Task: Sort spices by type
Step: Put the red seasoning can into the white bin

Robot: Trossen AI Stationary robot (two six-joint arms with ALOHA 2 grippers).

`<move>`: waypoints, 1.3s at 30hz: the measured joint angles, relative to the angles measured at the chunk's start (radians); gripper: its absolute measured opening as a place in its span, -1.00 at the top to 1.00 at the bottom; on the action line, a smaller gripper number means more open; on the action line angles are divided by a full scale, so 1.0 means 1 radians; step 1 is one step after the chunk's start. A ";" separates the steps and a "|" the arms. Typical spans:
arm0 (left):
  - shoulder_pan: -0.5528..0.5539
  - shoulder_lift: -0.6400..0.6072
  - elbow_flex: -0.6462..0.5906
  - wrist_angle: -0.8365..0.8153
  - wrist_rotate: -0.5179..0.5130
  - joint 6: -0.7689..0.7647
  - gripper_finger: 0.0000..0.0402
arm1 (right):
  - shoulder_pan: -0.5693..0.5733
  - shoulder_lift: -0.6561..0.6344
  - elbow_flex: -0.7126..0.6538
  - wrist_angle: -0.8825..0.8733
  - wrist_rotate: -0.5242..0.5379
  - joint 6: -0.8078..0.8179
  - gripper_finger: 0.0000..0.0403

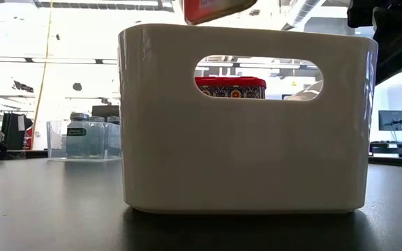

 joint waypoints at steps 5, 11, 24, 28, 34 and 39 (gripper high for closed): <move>-0.023 0.000 -0.009 0.004 -0.030 -0.024 -0.06 | 0.000 0.000 0.000 0.000 0.000 0.001 -0.27; -0.043 0.015 -0.009 0.032 -0.064 -0.024 -0.06 | 0.000 0.000 0.000 0.002 0.000 0.003 -0.27; -0.064 0.179 -0.009 0.067 -0.029 -0.012 -0.06 | 0.000 0.000 0.000 0.003 0.000 0.003 -0.27; -0.050 0.209 -0.009 0.065 -0.016 -0.011 -0.07 | 0.000 0.000 0.000 0.005 0.000 0.003 -0.27; -0.031 0.268 -0.009 0.087 0.013 0.026 -0.12 | 0.000 0.000 0.000 0.002 0.000 0.003 -0.27; -0.026 0.277 -0.009 0.088 0.013 0.050 -0.13 | 0.000 0.000 0.000 -0.001 0.000 0.002 -0.27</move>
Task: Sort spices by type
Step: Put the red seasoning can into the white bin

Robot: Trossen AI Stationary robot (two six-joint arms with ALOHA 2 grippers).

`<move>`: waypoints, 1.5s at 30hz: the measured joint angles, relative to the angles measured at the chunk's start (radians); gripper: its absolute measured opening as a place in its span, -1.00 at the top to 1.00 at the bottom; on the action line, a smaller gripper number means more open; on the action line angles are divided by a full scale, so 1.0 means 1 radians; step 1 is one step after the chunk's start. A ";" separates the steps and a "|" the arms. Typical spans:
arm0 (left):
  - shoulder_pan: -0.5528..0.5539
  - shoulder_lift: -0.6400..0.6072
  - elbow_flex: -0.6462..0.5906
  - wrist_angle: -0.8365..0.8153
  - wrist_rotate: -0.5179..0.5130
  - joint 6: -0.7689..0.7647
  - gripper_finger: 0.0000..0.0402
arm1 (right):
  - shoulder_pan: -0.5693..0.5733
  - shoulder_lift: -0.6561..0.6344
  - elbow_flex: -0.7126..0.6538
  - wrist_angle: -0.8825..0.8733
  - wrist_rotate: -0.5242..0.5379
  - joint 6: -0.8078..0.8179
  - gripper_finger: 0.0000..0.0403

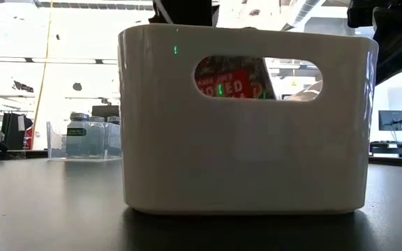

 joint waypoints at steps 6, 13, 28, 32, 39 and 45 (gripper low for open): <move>0.019 -0.002 0.000 0.026 -0.008 0.025 -0.14 | 0.000 0.000 0.000 -0.001 0.000 -0.002 -0.27; 0.034 -0.002 0.000 0.034 -0.007 -0.024 -0.14 | 0.000 0.000 0.000 -0.001 0.000 -0.002 -0.27; 0.036 -0.002 0.000 0.041 0.045 -0.074 -0.19 | 0.000 0.000 0.000 -0.001 0.000 -0.002 -0.27; 0.036 -0.003 0.000 0.042 0.046 -0.073 -0.27 | 0.000 0.000 0.000 -0.001 0.000 -0.002 -0.27; 0.044 -0.004 0.000 0.049 0.045 -0.073 -0.38 | 0.000 0.000 0.000 -0.001 0.000 -0.002 -0.27; 0.061 -0.004 0.059 0.038 0.046 -0.075 -0.37 | 0.000 0.000 0.000 -0.001 0.000 -0.002 -0.27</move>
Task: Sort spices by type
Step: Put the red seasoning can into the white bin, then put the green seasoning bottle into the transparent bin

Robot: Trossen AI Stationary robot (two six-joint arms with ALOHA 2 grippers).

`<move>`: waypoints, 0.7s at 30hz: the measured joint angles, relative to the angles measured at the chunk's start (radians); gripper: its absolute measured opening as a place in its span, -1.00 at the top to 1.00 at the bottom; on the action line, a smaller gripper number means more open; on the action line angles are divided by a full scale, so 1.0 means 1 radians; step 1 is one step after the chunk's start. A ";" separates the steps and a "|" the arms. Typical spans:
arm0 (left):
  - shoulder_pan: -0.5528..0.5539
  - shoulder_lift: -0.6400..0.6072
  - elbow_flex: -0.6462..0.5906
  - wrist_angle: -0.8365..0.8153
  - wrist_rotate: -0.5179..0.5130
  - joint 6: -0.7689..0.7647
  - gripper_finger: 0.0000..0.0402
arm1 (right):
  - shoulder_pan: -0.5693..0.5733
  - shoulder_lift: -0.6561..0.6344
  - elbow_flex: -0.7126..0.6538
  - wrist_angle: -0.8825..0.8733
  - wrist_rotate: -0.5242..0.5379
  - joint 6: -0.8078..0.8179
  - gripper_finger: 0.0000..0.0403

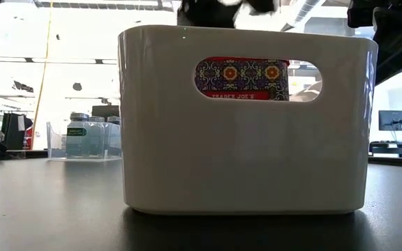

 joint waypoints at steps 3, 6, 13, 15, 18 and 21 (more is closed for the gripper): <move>0.007 0.000 0.063 -0.032 0.000 0.023 -0.37 | 0.000 0.000 0.000 0.000 0.000 -0.011 -0.27; 0.015 0.000 0.122 -0.085 -0.001 0.079 -0.37 | 0.000 0.000 0.000 0.000 0.000 -0.013 -0.27; 0.042 -0.001 0.237 -0.278 -0.004 0.265 -0.37 | 0.000 0.000 0.000 0.001 0.000 -0.011 -0.27; 0.044 -0.002 0.245 -0.304 -0.018 0.301 -0.37 | 0.000 0.000 0.000 0.001 0.000 0.019 -0.27; 0.045 0.000 0.240 -0.263 -0.034 0.423 -0.37 | 0.000 0.000 0.000 0.001 0.000 0.085 -0.27; 0.052 0.000 0.214 -0.179 -0.035 0.519 -0.37 | 0.000 0.000 0.000 0.001 0.000 0.123 -0.27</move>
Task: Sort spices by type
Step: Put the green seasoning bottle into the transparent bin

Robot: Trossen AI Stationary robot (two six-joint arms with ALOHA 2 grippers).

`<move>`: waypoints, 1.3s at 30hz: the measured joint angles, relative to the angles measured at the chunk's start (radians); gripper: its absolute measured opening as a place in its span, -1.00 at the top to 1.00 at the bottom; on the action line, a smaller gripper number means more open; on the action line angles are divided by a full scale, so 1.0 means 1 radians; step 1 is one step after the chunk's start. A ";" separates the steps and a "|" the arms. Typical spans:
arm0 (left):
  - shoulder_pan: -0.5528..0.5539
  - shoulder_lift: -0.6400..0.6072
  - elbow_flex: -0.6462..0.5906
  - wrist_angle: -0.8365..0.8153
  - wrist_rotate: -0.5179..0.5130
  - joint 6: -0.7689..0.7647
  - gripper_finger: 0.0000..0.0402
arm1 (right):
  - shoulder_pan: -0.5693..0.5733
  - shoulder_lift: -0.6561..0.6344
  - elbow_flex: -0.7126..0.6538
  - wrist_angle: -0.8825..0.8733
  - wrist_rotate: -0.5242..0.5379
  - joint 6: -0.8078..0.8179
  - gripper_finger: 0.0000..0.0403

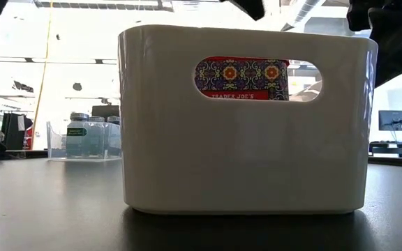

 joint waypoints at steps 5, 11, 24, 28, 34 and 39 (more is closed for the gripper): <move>0.040 0.001 -0.068 0.060 0.061 0.069 -0.37 | -0.002 0.000 0.000 0.000 0.000 0.000 -0.27; 0.118 -0.015 -0.145 0.071 0.218 0.139 -0.37 | -0.033 0.000 0.000 0.002 0.000 0.000 -0.27; 0.359 -0.521 -0.850 0.524 0.202 0.099 -0.37 | -0.213 0.000 0.000 0.027 0.000 -0.015 -0.27; 0.426 -0.784 -1.148 0.684 0.123 0.067 -0.37 | -0.309 0.000 0.000 0.083 0.000 -0.110 -0.27; 0.518 -1.168 -1.440 0.787 -0.001 0.107 -0.37 | -0.515 0.000 0.000 0.316 0.000 -0.358 -0.27; 0.633 -1.440 -1.574 0.786 -0.071 0.127 -0.37 | -0.712 0.027 0.066 0.369 0.000 -0.476 -0.27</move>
